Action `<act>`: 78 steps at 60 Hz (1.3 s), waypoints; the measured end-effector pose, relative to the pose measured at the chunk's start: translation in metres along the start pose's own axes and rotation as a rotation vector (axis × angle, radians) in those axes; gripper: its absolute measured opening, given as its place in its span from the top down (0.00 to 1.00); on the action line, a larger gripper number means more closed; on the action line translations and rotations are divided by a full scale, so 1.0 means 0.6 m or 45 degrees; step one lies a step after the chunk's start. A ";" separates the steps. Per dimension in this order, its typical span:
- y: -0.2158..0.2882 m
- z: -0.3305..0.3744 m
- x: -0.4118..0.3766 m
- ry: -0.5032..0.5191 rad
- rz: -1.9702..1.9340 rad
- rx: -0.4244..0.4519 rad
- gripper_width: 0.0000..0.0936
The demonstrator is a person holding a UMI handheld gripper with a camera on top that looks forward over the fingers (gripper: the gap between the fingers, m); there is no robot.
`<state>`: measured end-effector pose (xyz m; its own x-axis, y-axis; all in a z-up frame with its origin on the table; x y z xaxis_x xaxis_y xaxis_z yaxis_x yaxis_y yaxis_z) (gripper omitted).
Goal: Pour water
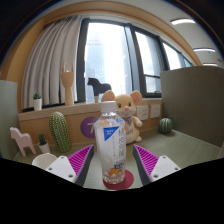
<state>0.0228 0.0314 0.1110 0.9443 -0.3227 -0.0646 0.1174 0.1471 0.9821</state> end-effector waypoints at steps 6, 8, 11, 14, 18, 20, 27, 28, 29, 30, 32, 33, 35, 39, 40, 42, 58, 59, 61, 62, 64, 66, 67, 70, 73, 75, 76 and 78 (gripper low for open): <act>-0.022 0.049 -0.003 0.015 -0.018 -0.044 0.15; -0.033 0.067 -0.003 0.010 -0.024 -0.066 0.15; -0.047 0.097 -0.008 0.018 -0.024 -0.090 0.15; -0.057 0.130 -0.018 0.035 -0.030 -0.105 0.15; -0.067 0.176 -0.027 0.055 -0.024 -0.125 0.15; -0.068 0.201 -0.033 0.065 -0.012 -0.126 0.15; -0.058 0.277 -0.055 0.124 0.039 -0.117 0.15; -0.053 0.286 -0.057 0.135 0.045 -0.110 0.15; -0.049 0.296 -0.061 0.142 0.049 -0.103 0.15; -0.045 0.306 -0.064 0.150 0.053 -0.097 0.15; -0.036 0.325 -0.070 0.162 0.055 -0.083 0.15; -0.032 0.333 -0.073 0.169 0.057 -0.076 0.15; -0.023 0.349 -0.079 0.181 0.063 -0.065 0.15; -0.006 0.376 -0.087 0.196 0.073 -0.046 0.15; -0.002 0.382 -0.088 0.197 0.076 -0.043 0.15; 0.005 0.393 -0.092 0.199 0.085 -0.037 0.15; 0.056 0.478 -0.117 0.239 0.152 0.011 0.15; 0.059 0.482 -0.118 0.242 0.153 0.015 0.15; 0.063 0.492 -0.121 0.247 0.154 0.020 0.15; 0.066 0.497 -0.122 0.249 0.157 0.021 0.15; 0.071 0.507 -0.123 0.252 0.162 0.023 0.15; 0.074 0.514 -0.122 0.256 0.162 0.026 0.15; 0.076 0.518 -0.123 0.254 0.164 0.028 0.15; 0.080 0.530 -0.123 0.251 0.172 0.028 0.14; 0.082 0.538 -0.122 0.259 0.184 0.033 0.14; 0.084 0.545 -0.124 0.265 0.188 0.036 0.14; 0.085 0.547 -0.124 0.269 0.188 0.038 0.14; 0.087 0.552 -0.126 0.277 0.185 0.046 0.14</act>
Point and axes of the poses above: the point between the fingertips, and its own axes, seen from behind it with the camera up: x to the right, y up, z backward, against the way the camera looks, the point moved 5 cm from there along z, backward, against the way the camera looks, and after that the axes turned 1 degree about -y, right-handed, at the moved point
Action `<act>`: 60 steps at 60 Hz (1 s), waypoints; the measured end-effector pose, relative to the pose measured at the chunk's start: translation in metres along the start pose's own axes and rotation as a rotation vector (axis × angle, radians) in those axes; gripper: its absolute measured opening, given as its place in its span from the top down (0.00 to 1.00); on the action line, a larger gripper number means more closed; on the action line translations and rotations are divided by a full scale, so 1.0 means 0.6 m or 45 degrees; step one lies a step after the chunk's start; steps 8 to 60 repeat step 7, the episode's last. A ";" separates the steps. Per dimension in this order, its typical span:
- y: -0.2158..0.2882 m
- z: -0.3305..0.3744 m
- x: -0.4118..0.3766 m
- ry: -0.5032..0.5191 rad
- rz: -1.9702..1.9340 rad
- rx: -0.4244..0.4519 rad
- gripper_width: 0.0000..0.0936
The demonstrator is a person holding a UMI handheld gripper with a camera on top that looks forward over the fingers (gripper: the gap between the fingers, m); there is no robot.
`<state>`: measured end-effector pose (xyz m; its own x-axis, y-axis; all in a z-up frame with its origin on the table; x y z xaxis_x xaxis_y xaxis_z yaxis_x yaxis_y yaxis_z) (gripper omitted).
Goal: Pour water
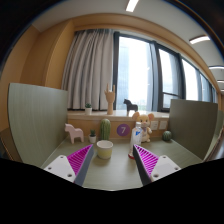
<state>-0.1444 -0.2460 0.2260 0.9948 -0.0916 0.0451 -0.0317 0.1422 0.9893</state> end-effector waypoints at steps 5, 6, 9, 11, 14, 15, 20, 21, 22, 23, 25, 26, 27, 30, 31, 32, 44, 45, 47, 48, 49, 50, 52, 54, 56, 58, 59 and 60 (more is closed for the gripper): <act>0.004 0.003 -0.009 0.023 -0.010 0.004 0.14; 0.004 0.005 -0.010 0.025 -0.010 0.002 0.14; 0.005 0.006 -0.010 0.024 -0.008 0.000 0.14; 0.005 0.006 -0.010 0.024 -0.008 0.000 0.14; 0.005 0.006 -0.010 0.024 -0.008 0.000 0.14; 0.005 0.006 -0.010 0.024 -0.008 0.000 0.14; 0.005 0.006 -0.010 0.024 -0.008 0.000 0.14; 0.005 0.006 -0.010 0.024 -0.008 0.000 0.14; 0.005 0.006 -0.010 0.024 -0.008 0.000 0.14; 0.005 0.006 -0.010 0.024 -0.008 0.000 0.14; 0.005 0.006 -0.010 0.024 -0.008 0.000 0.14; 0.005 0.006 -0.010 0.024 -0.008 0.000 0.14; 0.005 0.006 -0.010 0.024 -0.008 0.000 0.14; 0.005 0.006 -0.010 0.024 -0.008 0.000 0.14; 0.005 0.006 -0.010 0.024 -0.008 0.000 0.14; 0.005 0.006 -0.010 0.024 -0.008 0.000 0.14; 0.005 0.006 -0.010 0.024 -0.008 0.000 0.14; 0.005 0.006 -0.010 0.024 -0.008 0.000 0.14; 0.005 0.006 -0.010 0.024 -0.008 0.000 0.14; 0.005 0.006 -0.010 0.024 -0.008 0.000 0.14; 0.005 0.006 -0.010 0.024 -0.008 0.000 0.14; 0.005 0.006 -0.010 0.024 -0.008 0.000 0.14; 0.005 0.006 -0.010 0.024 -0.008 0.000 0.14; 0.005 0.006 -0.010 0.024 -0.008 0.000 0.14; 0.005 0.006 -0.010 0.024 -0.008 0.000 0.14; 0.005 0.006 -0.010 0.024 -0.008 0.000 0.14; 0.005 0.006 -0.010 0.024 -0.008 0.000 0.14; 0.005 0.006 -0.010 0.024 -0.008 0.000 0.14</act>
Point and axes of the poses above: the point between the fingertips, and its own axes, seen from behind it with the camera up: x to the right, y up, z backward, against the way the camera looks, the point moved 5 cm from there along z, backward, against the way the camera looks, and after that the axes turned 1 degree about -y, right-handed, at the moved point
